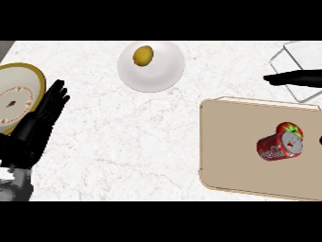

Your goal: Pick the tomato from the tray and place it in the tiered shelf

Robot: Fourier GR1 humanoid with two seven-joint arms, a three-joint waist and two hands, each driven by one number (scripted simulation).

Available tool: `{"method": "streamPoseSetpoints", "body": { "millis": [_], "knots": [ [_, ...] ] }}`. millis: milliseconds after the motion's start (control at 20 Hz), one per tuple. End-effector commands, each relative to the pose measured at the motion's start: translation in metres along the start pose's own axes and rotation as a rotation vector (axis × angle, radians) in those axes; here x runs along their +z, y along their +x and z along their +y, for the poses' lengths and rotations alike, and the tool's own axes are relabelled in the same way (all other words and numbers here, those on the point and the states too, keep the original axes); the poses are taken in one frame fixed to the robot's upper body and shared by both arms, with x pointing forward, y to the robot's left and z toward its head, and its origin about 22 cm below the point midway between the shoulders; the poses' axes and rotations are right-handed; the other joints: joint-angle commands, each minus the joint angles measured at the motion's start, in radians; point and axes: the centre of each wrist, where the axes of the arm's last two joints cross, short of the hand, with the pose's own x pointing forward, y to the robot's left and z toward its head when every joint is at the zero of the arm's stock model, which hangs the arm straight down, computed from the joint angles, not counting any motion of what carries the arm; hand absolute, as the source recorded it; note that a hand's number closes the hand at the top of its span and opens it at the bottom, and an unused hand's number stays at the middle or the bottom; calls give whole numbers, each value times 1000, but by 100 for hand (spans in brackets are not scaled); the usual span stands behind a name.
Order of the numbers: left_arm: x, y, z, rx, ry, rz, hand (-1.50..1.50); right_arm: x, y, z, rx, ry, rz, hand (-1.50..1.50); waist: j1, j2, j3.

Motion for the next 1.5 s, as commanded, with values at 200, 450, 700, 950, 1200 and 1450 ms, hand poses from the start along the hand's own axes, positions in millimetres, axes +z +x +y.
{"method": "streamPoseSetpoints", "body": {
  "millis": [200,450,700,950,1200,1450],
  "knots": [
    [-6,3,1,-14,-6,-4,0,-13,-17,25,125,185,-103,-150,0,-2,-3],
    [3,-1,3,-11,-15,-4,0,-20,-49,58,189,225,-101,-150,2,-8,-5],
    [6,-1,5,-2,-10,18,0,-14,-68,71,235,323,-46,-150,-5,-12,-7],
    [0,-5,2,0,-1,25,0,-1,-94,71,311,371,14,-150,-12,-10,-6],
    [6,-1,8,-13,8,28,0,-19,-95,63,424,334,7,-150,-27,-17,-7],
    [5,-4,-6,-9,35,25,0,-24,-110,59,507,335,93,-150,-30,-17,-7]
  ]
}}
